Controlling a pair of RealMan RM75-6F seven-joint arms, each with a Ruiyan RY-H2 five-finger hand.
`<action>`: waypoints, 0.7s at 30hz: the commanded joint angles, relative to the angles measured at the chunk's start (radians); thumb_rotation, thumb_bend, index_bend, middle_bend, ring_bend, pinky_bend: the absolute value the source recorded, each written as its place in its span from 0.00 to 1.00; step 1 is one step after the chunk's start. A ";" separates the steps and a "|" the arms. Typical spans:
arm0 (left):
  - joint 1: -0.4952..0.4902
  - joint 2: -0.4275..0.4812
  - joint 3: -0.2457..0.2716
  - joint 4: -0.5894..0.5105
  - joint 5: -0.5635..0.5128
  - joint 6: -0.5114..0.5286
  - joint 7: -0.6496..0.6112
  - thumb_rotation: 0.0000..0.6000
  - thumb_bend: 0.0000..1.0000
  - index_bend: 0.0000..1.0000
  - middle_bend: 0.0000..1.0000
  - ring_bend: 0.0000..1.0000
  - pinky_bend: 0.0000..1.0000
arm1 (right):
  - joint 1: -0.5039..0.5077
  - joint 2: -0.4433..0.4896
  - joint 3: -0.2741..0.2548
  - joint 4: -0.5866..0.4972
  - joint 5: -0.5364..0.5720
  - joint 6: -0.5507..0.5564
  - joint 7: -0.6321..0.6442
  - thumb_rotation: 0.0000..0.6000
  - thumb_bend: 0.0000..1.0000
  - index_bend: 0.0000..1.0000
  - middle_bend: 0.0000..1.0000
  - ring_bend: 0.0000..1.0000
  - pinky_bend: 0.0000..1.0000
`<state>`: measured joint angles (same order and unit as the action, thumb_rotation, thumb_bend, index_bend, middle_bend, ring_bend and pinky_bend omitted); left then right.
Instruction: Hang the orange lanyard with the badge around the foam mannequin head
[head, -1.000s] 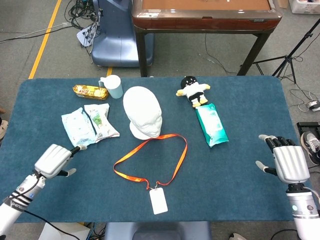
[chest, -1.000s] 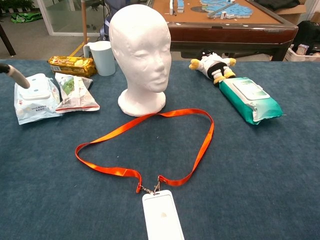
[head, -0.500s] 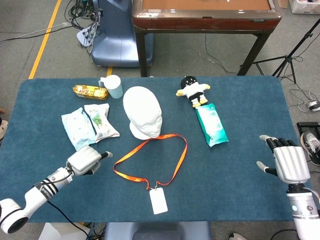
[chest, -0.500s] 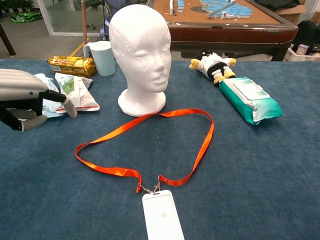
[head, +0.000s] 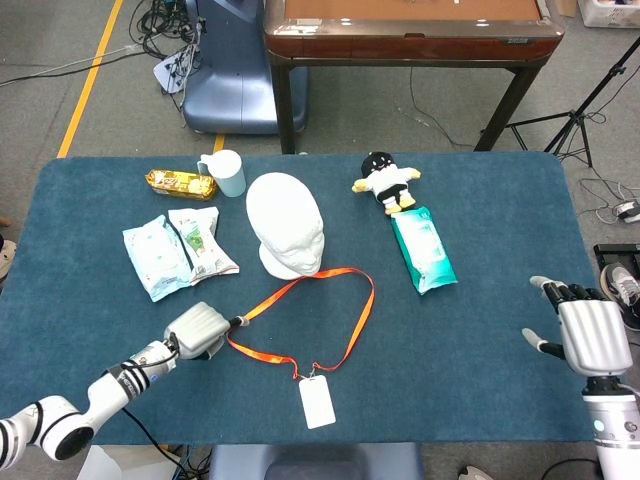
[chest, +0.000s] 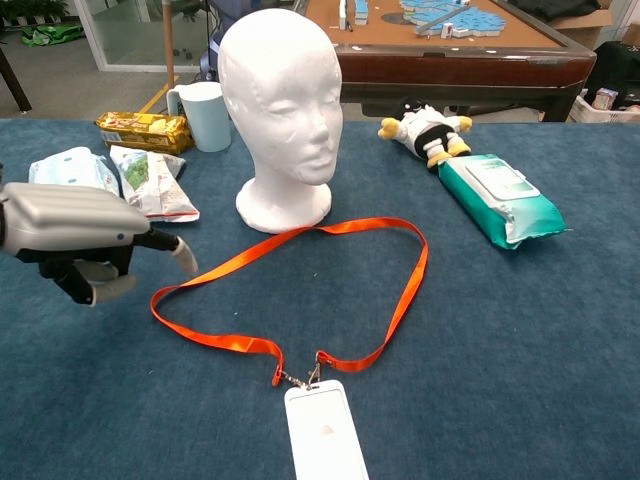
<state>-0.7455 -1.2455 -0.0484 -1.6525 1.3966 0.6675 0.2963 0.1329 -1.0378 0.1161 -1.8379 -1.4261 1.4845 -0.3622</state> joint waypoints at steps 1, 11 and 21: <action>-0.013 -0.020 0.010 0.003 -0.035 -0.009 0.038 1.00 0.57 0.19 0.98 1.00 0.80 | -0.003 0.002 -0.001 0.000 -0.001 0.004 0.004 1.00 0.05 0.30 0.45 0.43 0.46; -0.035 -0.029 0.046 0.019 -0.130 -0.032 0.103 1.00 0.57 0.19 0.98 1.00 0.80 | -0.006 0.002 -0.005 0.002 -0.003 0.003 0.015 1.00 0.05 0.30 0.45 0.44 0.46; -0.034 -0.010 0.071 0.034 -0.210 -0.014 0.112 1.00 0.57 0.19 0.98 1.00 0.81 | -0.004 0.001 -0.005 0.003 -0.008 -0.002 0.018 1.00 0.05 0.30 0.45 0.44 0.46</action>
<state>-0.7819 -1.2619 0.0183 -1.6194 1.1988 0.6470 0.4085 0.1293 -1.0364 0.1108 -1.8350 -1.4336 1.4829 -0.3438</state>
